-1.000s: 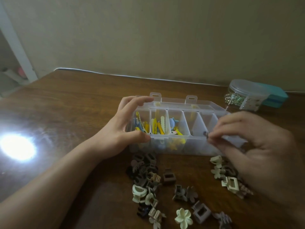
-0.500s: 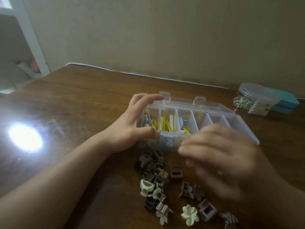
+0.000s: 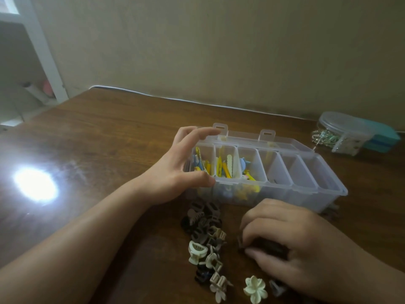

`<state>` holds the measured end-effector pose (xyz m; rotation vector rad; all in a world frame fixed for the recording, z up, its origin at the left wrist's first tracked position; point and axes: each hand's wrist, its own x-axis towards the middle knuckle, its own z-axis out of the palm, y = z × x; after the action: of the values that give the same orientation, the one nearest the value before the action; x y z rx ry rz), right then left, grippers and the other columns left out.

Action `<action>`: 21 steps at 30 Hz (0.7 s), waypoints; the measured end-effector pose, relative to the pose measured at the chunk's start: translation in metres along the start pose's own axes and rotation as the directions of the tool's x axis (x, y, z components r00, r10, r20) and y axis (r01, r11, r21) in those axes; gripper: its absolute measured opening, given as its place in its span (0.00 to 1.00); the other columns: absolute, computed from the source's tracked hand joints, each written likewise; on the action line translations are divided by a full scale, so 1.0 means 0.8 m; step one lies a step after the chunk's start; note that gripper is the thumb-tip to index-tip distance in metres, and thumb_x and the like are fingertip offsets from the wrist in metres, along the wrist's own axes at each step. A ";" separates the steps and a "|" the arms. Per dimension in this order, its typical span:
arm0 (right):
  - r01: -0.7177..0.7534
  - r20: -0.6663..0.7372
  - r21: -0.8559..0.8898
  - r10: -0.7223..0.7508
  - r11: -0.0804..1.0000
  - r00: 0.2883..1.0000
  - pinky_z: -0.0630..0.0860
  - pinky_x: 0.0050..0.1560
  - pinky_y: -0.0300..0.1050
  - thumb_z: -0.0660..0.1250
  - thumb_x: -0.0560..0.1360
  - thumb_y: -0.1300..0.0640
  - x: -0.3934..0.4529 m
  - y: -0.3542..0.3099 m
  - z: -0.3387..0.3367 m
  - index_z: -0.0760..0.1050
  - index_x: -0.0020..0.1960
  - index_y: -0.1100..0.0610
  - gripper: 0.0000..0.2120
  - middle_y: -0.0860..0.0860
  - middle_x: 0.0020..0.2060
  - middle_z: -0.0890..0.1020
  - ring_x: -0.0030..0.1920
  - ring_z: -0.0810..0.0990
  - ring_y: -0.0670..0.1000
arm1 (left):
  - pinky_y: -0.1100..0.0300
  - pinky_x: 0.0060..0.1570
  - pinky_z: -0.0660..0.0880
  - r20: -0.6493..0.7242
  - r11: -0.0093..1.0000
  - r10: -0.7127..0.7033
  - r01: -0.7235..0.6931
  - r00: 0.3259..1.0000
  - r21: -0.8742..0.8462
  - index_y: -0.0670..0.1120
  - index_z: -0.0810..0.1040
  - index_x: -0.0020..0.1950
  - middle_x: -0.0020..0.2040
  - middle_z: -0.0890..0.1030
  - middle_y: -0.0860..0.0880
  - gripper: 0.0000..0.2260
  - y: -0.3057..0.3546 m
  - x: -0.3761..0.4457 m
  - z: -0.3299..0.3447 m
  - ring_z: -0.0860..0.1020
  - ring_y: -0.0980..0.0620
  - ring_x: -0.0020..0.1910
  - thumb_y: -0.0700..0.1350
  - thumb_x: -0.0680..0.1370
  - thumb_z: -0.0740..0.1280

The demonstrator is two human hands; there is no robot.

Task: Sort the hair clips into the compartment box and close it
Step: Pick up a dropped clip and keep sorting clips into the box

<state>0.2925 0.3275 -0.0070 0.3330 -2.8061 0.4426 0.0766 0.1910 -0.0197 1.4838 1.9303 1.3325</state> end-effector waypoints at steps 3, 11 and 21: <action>0.001 -0.279 -0.026 -0.008 1.000 0.960 0.77 0.48 0.46 0.72 0.71 0.55 -0.002 -0.002 -0.012 0.82 0.46 0.55 0.05 0.47 0.45 0.82 0.48 0.81 0.49 | 0.48 0.73 0.66 0.005 1.000 -0.001 0.001 1.000 -0.013 0.62 0.65 0.72 0.70 0.62 0.58 0.38 0.000 0.000 0.000 0.62 0.57 0.73 0.60 0.62 0.68; -0.417 -0.385 -0.061 0.364 0.907 0.848 0.74 0.58 0.50 0.62 0.74 0.42 -0.006 0.033 -0.023 0.79 0.54 0.48 0.15 0.42 0.51 0.80 0.57 0.75 0.45 | 0.43 0.71 0.67 0.005 0.999 0.015 -0.015 1.000 -0.030 0.60 0.66 0.73 0.69 0.63 0.57 0.37 -0.004 0.001 0.000 0.64 0.53 0.73 0.58 0.63 0.69; -0.009 -0.134 -0.165 -0.014 0.986 0.991 0.75 0.50 0.49 0.70 0.73 0.45 -0.022 0.000 -0.041 0.82 0.50 0.51 0.11 0.45 0.48 0.81 0.52 0.78 0.49 | 0.44 0.72 0.67 0.008 1.000 0.007 -0.007 1.000 -0.023 0.62 0.65 0.72 0.69 0.63 0.57 0.37 -0.002 0.000 0.000 0.63 0.55 0.73 0.59 0.63 0.68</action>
<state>0.3167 0.3414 0.0172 0.2606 -2.6874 0.2206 0.0757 0.1910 -0.0211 1.4841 1.9000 1.3452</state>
